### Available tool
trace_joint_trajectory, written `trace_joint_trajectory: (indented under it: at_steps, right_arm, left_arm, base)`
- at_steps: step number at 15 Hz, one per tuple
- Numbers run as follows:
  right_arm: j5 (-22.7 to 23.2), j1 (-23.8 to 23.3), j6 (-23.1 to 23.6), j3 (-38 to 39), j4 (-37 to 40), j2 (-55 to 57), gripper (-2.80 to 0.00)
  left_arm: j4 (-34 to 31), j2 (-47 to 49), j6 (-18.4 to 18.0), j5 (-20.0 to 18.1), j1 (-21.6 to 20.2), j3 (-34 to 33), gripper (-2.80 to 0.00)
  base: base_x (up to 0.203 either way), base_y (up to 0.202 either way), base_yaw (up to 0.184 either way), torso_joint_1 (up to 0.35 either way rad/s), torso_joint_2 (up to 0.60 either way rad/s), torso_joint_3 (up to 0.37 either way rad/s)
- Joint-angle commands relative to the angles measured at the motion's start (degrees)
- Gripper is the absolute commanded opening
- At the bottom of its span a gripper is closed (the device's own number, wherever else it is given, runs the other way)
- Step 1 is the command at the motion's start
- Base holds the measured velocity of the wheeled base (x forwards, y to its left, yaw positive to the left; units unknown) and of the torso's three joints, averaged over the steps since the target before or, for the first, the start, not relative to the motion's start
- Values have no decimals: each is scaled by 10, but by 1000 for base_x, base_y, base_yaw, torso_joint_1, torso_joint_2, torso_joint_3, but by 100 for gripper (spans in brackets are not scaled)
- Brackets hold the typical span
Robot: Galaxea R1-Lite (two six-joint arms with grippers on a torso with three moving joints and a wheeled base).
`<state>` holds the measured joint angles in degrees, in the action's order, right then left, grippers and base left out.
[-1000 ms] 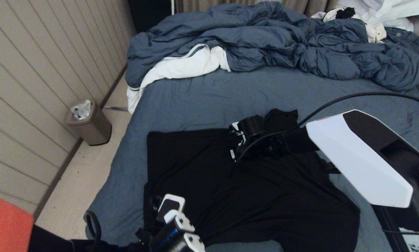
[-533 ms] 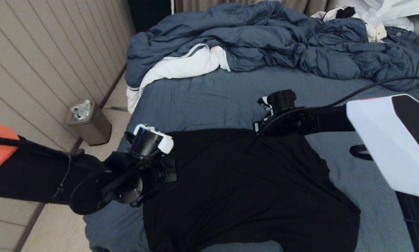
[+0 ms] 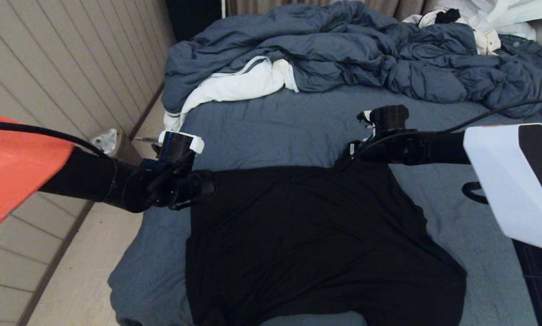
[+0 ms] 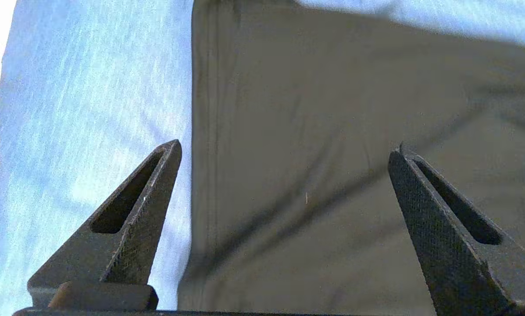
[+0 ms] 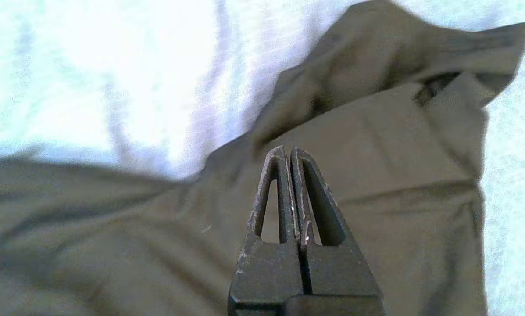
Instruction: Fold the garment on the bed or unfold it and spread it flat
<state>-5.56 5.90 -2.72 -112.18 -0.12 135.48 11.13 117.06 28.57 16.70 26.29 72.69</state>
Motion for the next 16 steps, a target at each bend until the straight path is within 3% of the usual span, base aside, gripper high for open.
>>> trace_joint_trajectory:
  at_steps: [1, 9, 13, 16]
  right_arm:
    - [-1, -20, 0, -1, -47, 21, -280]
    - [-1, -72, 19, -1, -115, 39, -280]
    - [1, -74, 20, 6, -107, 22, -280]
    - [7, -74, 12, 65, -64, -60, -280]
  left_arm:
    - [4, 43, -1, 2, -4, 30, 0]
    - [-1, 106, -8, -11, -35, 137, 0]
    - [-5, 66, -8, -11, -41, 114, 0]
    - [-15, -44, -12, -11, -42, 48, 0]
  base:
    - [0, 0, 0, 0, 0, 0]
    - [0, 0, 0, 0, 0, 0]
    - [0, 0, 0, 0, 0, 0]
    - [0, 0, 0, 0, 0, 0]
